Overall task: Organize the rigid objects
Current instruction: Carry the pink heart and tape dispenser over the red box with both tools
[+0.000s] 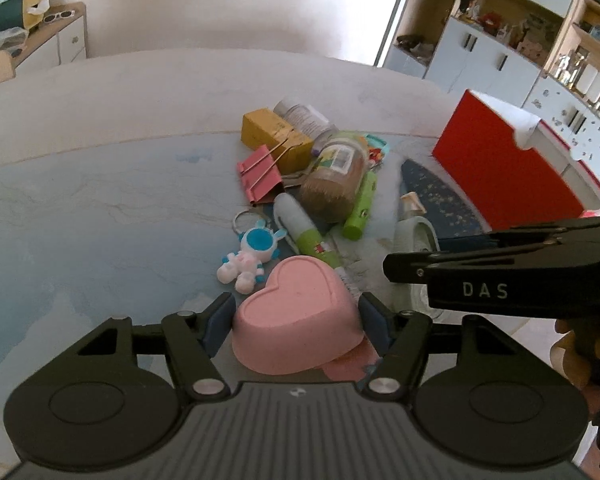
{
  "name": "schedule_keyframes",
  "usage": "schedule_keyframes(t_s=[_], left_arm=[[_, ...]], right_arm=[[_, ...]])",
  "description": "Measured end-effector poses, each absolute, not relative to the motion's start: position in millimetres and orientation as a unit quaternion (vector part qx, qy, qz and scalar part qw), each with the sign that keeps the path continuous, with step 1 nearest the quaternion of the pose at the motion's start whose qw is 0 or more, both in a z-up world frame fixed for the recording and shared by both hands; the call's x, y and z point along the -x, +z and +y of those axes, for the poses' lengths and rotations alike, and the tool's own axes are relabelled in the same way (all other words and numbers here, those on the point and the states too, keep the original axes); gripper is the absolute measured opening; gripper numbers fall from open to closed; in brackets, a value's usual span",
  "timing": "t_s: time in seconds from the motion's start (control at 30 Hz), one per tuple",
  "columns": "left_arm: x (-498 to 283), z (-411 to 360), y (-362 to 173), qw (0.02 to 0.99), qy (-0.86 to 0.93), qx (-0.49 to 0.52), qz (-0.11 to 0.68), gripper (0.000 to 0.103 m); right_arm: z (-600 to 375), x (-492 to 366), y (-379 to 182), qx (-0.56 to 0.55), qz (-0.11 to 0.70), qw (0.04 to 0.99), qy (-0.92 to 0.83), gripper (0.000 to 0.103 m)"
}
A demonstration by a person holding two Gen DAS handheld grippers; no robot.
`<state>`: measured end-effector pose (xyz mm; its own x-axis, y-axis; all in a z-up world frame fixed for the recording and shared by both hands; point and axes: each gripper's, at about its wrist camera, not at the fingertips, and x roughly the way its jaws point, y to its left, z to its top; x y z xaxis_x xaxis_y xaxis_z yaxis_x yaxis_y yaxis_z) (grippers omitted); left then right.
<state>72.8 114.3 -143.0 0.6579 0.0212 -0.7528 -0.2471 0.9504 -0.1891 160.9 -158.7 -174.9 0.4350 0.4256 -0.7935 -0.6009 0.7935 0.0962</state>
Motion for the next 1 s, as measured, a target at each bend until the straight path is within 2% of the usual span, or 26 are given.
schedule_keyframes(t_s=[0.57,1.0], left_arm=[[-57,85,-77,0.933,0.013,0.092,0.349,0.068],[-77,43,-25,0.945,-0.054,0.056,0.318,0.068]], right_arm=[[-213,-126,-95,0.057,0.392,0.877,0.273,0.045],[-276,-154,-40,0.033,0.367,0.897,0.242,0.045]])
